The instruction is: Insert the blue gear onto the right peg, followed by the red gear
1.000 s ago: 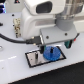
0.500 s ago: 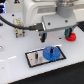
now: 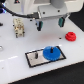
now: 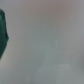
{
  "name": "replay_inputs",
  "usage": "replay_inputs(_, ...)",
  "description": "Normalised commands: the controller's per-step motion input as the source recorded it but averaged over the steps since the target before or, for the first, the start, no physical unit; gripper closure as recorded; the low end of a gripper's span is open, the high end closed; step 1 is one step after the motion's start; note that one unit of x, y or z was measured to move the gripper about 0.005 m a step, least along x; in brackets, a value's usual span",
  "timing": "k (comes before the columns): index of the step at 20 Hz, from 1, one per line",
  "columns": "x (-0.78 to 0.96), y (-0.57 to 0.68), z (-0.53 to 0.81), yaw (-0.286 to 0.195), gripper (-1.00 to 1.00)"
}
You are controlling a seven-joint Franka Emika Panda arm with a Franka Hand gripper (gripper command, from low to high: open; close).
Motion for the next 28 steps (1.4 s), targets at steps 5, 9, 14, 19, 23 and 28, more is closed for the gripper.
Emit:
replay_inputs(5,0.60,0.01,0.19,0.000,-1.00)
replay_inputs(9,0.76,0.12,0.31,0.000,-1.00)
replay_inputs(14,0.72,0.25,0.16,0.000,-1.00)
replay_inputs(19,0.51,0.49,0.02,0.000,-1.00)
replay_inputs(23,-0.21,0.32,0.00,0.000,-1.00)
replay_inputs(28,-0.46,0.41,-0.04,0.000,-1.00)
